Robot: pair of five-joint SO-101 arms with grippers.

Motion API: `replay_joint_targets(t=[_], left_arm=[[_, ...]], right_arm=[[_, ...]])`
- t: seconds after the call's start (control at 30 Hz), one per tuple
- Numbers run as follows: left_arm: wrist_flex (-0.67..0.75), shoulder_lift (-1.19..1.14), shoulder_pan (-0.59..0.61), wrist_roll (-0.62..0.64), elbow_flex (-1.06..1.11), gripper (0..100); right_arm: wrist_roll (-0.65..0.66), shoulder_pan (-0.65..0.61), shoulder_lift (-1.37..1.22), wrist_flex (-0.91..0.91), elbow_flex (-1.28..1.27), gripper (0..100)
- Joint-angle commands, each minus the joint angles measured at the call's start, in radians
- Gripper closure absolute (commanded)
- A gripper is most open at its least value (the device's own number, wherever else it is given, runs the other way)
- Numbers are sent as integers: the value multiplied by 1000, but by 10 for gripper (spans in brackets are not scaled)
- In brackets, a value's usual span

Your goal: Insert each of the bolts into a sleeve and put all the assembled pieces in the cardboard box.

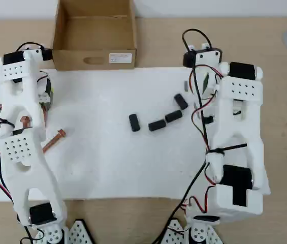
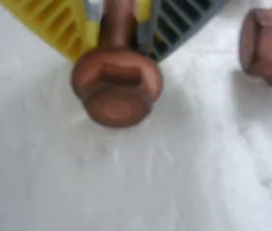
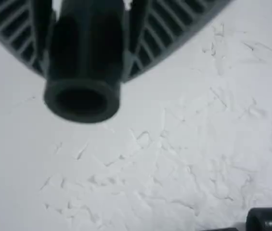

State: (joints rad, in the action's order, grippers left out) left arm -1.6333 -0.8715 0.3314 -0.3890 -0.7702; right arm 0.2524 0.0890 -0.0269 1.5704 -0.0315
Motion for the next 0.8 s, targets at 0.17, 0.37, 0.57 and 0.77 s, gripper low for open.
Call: replay_joint_targets(t=[0.17, 0.37, 0.57, 0.77], left_arm=[[-17, -1, 11, 3, -15, 995], [-109, 42, 12, 11, -91, 995], [-121, 252, 14, 11, -101, 997], [-121, 568, -11, 15, 72, 998]], right_arm=[[5, 7, 65, -9, 12, 987], [5, 7, 67, 20, 71, 987], [18, 5, 65, 152, 275, 987], [41, 15, 73, 216, 352, 987]])
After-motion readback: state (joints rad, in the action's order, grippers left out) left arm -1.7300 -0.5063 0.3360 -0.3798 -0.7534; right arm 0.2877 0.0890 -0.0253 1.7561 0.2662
